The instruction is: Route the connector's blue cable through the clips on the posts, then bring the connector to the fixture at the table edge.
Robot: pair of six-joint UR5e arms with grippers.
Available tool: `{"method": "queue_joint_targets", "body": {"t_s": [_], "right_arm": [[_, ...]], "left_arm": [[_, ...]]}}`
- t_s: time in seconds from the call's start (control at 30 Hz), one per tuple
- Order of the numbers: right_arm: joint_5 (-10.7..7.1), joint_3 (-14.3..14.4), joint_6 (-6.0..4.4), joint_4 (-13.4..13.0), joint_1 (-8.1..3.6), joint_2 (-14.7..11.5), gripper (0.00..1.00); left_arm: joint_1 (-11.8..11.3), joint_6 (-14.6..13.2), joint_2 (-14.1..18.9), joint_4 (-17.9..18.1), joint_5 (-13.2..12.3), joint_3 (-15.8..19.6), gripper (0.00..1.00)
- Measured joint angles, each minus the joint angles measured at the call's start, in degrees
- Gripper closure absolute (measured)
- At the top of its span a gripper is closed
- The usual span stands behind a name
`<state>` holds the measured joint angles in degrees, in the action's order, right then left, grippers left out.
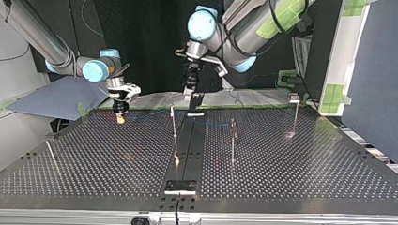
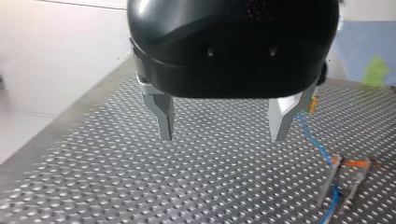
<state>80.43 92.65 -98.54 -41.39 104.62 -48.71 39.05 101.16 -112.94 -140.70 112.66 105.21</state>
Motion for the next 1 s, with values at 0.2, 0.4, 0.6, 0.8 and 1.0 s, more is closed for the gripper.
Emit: {"method": "queue_joint_targets", "body": {"t_s": [0.2,0.4,0.6,0.8,1.0], "right_arm": [[0.0,0.0,0.0,0.1,0.04,0.0,0.98],[0.0,0.0,0.0,0.1,0.15,0.0,0.98],[0.0,0.0,-0.04,0.1,0.05,0.0,0.98],[0.0,0.0,-0.08,0.0,0.02,0.0,0.98],[0.0,0.0,-0.09,-0.1,-0.05,0.0,0.98]], "left_arm": [[-0.2,1.6,2.8,2.8,-0.4,2.7,0.0],[-0.2,1.7,5.3,5.3,-1.3,5.3,0.0],[-0.2,1.8,8.5,8.5,-1.4,8.5,0.0],[-0.3,1.8,11.5,10.7,-1.4,11.4,0.0],[-0.3,2.4,14.2,12.2,-1.4,14.2,0.0]]}}
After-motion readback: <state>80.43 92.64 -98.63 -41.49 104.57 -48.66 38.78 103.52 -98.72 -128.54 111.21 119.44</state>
